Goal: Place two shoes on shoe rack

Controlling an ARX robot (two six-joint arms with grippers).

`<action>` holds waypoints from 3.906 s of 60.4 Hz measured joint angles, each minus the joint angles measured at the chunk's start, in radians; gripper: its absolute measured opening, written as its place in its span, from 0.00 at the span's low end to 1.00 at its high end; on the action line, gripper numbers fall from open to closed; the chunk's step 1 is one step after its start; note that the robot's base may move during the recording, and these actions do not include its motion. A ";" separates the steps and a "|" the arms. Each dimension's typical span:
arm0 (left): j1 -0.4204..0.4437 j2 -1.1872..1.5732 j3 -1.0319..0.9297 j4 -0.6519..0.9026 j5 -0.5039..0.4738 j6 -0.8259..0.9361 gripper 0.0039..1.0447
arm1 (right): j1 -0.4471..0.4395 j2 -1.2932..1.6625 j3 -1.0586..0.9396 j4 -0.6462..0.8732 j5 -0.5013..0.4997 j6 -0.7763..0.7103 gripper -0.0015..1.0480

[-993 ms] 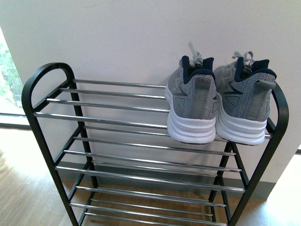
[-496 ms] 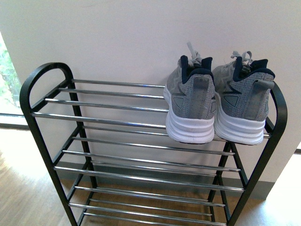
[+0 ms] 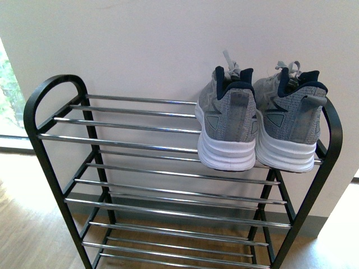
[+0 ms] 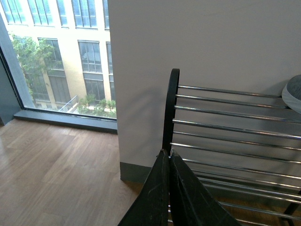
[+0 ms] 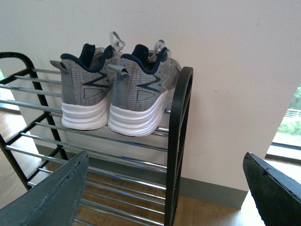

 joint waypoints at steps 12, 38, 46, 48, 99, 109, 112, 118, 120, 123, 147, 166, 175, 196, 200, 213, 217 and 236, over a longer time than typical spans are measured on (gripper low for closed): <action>0.000 -0.015 -0.026 0.003 0.000 0.001 0.01 | 0.000 0.000 0.000 0.000 0.000 0.000 0.91; 0.000 -0.016 -0.026 0.003 0.000 0.001 0.40 | 0.000 0.000 0.000 0.000 0.000 0.000 0.91; 0.000 -0.017 -0.026 0.003 0.000 0.001 0.69 | 0.000 0.000 0.000 0.000 0.000 0.000 0.91; 0.000 -0.017 -0.027 0.003 0.000 0.001 0.74 | 0.000 0.000 0.000 0.000 0.000 0.000 0.91; 0.000 -0.017 -0.026 0.003 0.001 0.003 0.91 | 0.000 0.000 0.000 0.000 0.000 0.000 0.91; 0.000 -0.017 -0.027 0.003 0.001 0.003 0.91 | 0.000 0.000 0.000 0.000 -0.001 0.000 0.91; 0.000 -0.017 -0.027 0.003 0.001 0.003 0.91 | 0.000 0.000 0.000 0.000 0.000 0.000 0.91; 0.000 -0.017 -0.026 0.003 0.001 0.003 0.91 | 0.000 0.000 0.000 0.000 0.000 0.000 0.91; 0.000 -0.017 -0.026 0.003 0.001 0.003 0.91 | 0.000 0.000 0.000 0.000 0.000 0.000 0.91; 0.000 -0.017 -0.026 0.003 0.001 0.003 0.91 | 0.000 0.000 0.000 0.000 0.000 0.000 0.91; 0.000 -0.017 -0.026 0.003 0.002 0.003 0.91 | 0.000 0.000 0.000 0.000 0.003 0.000 0.91; 0.000 -0.017 -0.027 0.003 -0.002 0.002 0.91 | 0.000 0.001 0.000 0.000 -0.003 0.000 0.91; 0.000 -0.017 -0.027 0.003 -0.001 0.003 0.91 | 0.000 0.000 0.000 0.000 -0.002 0.000 0.91; 0.000 -0.017 -0.027 0.003 0.000 0.003 0.91 | 0.000 0.000 0.000 0.000 0.000 0.000 0.91; 0.000 -0.017 -0.027 0.003 0.000 0.003 0.91 | 0.000 0.000 0.000 0.000 0.000 0.000 0.91; 0.000 -0.017 -0.027 0.003 0.001 0.003 0.91 | 0.000 0.000 0.000 0.000 0.002 0.000 0.91; 0.000 -0.017 -0.027 0.003 0.001 0.003 0.91 | 0.000 0.000 0.000 0.000 0.002 0.000 0.91; 0.000 -0.017 -0.027 0.004 -0.002 0.003 0.91 | 0.000 0.000 0.000 0.000 -0.004 0.000 0.91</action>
